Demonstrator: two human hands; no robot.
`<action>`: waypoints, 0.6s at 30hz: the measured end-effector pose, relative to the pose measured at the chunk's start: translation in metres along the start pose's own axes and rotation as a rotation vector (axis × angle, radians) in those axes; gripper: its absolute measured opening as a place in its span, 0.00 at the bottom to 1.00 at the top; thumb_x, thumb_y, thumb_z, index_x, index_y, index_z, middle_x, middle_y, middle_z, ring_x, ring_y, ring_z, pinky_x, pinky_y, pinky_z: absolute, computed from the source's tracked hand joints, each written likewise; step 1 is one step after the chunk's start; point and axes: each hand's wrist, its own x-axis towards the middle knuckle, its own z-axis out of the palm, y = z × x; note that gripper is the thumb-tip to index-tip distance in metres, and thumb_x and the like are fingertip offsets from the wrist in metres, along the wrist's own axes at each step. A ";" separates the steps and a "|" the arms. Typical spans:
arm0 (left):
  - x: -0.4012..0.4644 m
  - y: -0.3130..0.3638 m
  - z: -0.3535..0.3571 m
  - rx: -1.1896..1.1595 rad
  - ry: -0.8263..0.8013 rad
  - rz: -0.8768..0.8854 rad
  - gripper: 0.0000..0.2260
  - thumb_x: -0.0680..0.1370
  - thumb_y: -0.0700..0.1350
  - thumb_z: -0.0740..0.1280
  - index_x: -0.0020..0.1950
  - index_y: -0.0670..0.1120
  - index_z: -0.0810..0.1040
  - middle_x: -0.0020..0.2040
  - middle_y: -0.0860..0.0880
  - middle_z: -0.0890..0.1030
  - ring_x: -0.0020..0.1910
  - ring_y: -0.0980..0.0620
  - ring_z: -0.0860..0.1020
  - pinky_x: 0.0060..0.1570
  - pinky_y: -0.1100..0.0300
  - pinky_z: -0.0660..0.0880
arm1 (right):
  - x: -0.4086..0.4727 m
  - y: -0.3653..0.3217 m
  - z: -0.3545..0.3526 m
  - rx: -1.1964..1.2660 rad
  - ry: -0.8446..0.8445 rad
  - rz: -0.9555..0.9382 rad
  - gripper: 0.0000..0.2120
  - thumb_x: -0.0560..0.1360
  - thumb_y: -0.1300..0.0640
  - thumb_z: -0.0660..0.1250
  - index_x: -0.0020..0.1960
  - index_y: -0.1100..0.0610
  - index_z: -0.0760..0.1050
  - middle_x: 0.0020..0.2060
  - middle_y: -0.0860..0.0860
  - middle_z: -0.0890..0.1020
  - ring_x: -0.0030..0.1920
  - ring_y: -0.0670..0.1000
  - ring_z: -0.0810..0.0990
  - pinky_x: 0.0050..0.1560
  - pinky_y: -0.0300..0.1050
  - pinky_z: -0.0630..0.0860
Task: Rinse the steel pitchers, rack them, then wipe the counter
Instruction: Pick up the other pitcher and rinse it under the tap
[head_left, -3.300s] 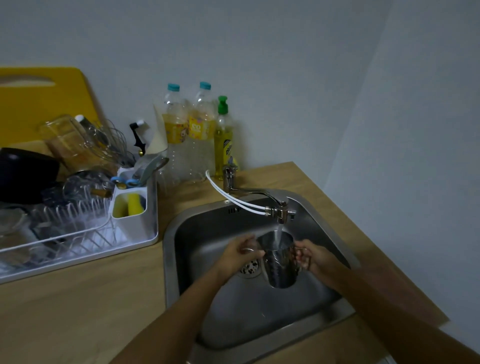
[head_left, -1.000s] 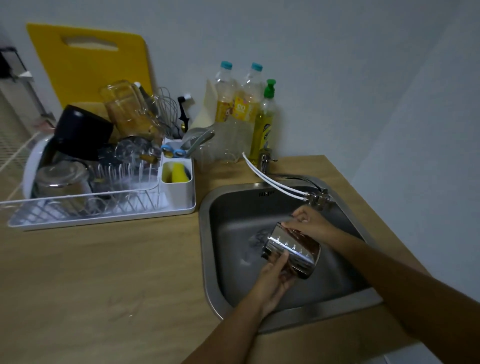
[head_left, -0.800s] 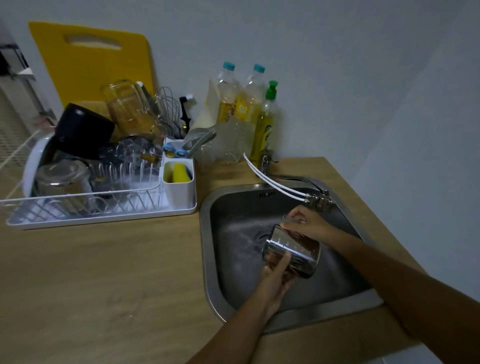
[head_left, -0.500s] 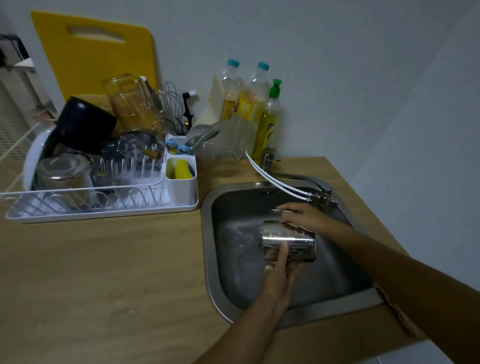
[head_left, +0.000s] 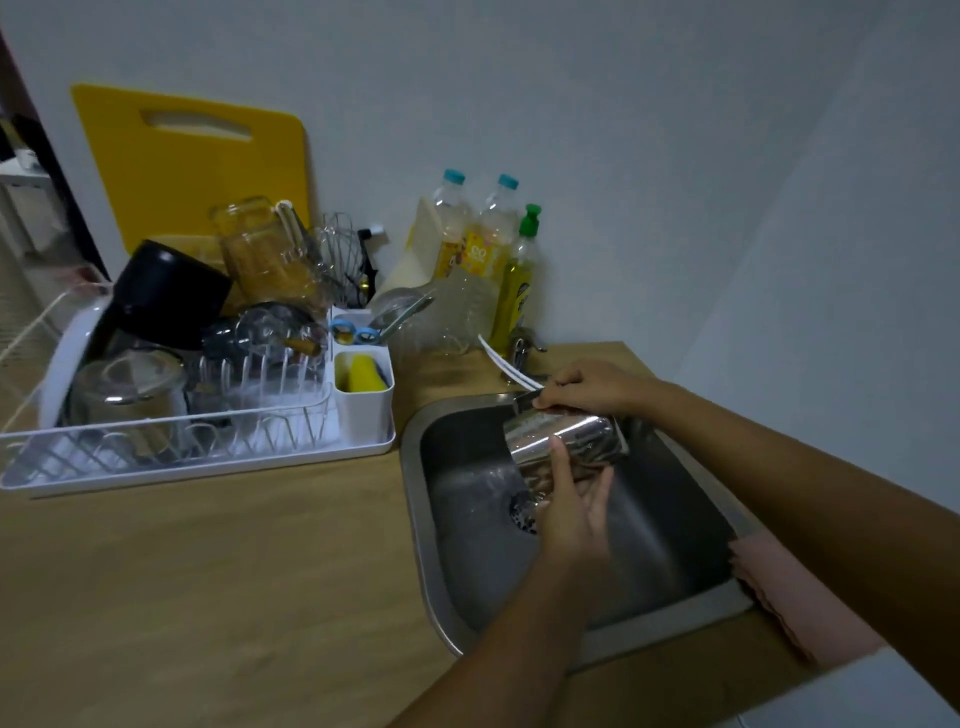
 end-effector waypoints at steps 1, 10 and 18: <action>-0.001 0.003 0.006 -0.007 -0.020 0.002 0.15 0.76 0.49 0.66 0.57 0.41 0.73 0.46 0.42 0.80 0.47 0.47 0.80 0.57 0.54 0.75 | 0.000 -0.006 -0.008 -0.011 0.001 0.007 0.10 0.73 0.45 0.66 0.36 0.48 0.78 0.34 0.46 0.79 0.38 0.45 0.76 0.39 0.38 0.70; -0.012 0.010 0.037 -0.066 -0.118 -0.002 0.27 0.76 0.49 0.66 0.71 0.41 0.63 0.54 0.38 0.77 0.67 0.41 0.72 0.49 0.56 0.79 | -0.013 -0.033 -0.043 -0.096 0.073 -0.027 0.16 0.69 0.46 0.69 0.51 0.56 0.78 0.50 0.53 0.81 0.51 0.53 0.79 0.51 0.47 0.75; -0.032 -0.017 0.050 -0.118 -0.141 0.054 0.27 0.77 0.49 0.63 0.72 0.38 0.61 0.47 0.36 0.77 0.49 0.43 0.78 0.67 0.51 0.69 | -0.034 -0.022 -0.055 -0.093 0.091 -0.128 0.18 0.70 0.45 0.70 0.50 0.57 0.77 0.49 0.52 0.79 0.48 0.51 0.76 0.48 0.45 0.73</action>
